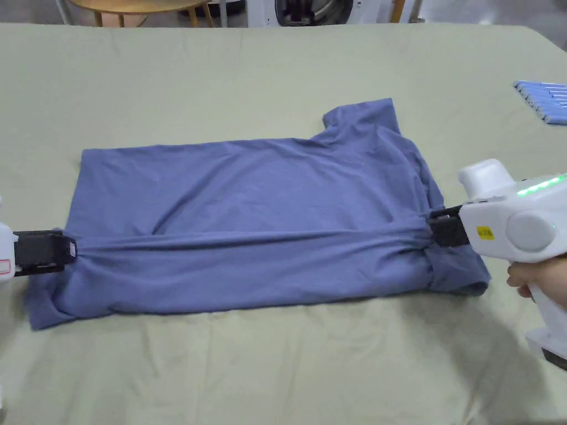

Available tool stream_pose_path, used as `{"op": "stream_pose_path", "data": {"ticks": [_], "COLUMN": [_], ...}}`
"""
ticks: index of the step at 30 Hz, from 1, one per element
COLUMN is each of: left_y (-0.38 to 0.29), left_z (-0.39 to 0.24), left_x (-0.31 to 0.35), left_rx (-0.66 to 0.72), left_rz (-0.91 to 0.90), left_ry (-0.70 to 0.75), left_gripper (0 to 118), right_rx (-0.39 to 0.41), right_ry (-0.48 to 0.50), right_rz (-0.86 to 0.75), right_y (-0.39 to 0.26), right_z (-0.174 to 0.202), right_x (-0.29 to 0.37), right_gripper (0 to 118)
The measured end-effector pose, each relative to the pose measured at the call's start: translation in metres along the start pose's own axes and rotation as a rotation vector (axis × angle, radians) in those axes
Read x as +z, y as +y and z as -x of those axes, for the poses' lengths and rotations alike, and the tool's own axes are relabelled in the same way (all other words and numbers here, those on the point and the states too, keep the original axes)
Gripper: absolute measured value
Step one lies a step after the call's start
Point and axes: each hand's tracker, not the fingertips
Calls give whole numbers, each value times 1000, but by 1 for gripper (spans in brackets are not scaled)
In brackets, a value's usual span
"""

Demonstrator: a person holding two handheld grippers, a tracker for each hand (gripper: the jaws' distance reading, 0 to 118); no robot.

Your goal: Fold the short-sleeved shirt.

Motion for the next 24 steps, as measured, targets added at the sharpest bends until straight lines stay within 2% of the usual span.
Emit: {"op": "stream_pose_path", "data": {"ticks": [1, 3, 6, 9, 11, 12, 13, 14, 15, 16, 17, 19, 22, 24], "left_y": [-1, -5, -24, -61, -91, -109, -127, -140, -154, -170, -179, -192, -202, -197], "left_z": [2, -2, -20, -44, -55, -61, -67, -71, -76, -80, -84, -85, -87, -80], "left_x": [17, 54, 121, 179, 201, 206, 206, 202, 196, 188, 181, 160, 162, 161], "left_rx": [17, 28, 1, -22, -25, -27, -20, 9, 40, 69, 69, 8, -16, 2], "left_rz": [-59, -103, -245, -395, -454, -478, -465, -445, -422, -399, -350, -229, -245, -248], "left_ry": [-49, -49, -57, -79, -87, -84, -77, -59, -48, -39, -68, -131, -98, -101], "left_gripper": [104, 104, 104, 101, 90, 73, 51, 21, 0, 0, 0, 0, 0, 0], "right_rx": [-94, -233, -334, -384, -366, -346, -322, -303, -284, -303, -313, -311, -204, -182], "right_ry": [37, 51, 88, 129, 146, 166, 153, 123, 62, 72, 141, 216, 211, 219], "right_rz": [-51, -147, -296, -389, -410, -419, -430, -436, -430, -427, -399, -334, -294, -297], "right_y": [-1, -5, -17, -38, -57, -66, -78, -87, -97, -102, -109, -122, -139, -148], "right_z": [-9, -18, -22, -4, 16, 27, 43, 56, 69, 81, 85, 100, 120, 123], "right_x": [19, 56, 117, 166, 186, 195, 201, 202, 201, 202, 198, 189, 187, 188], "right_gripper": [81, 81, 81, 81, 75, 54, 21, 0, 0, 0, 0, 0, 0, 0]}}
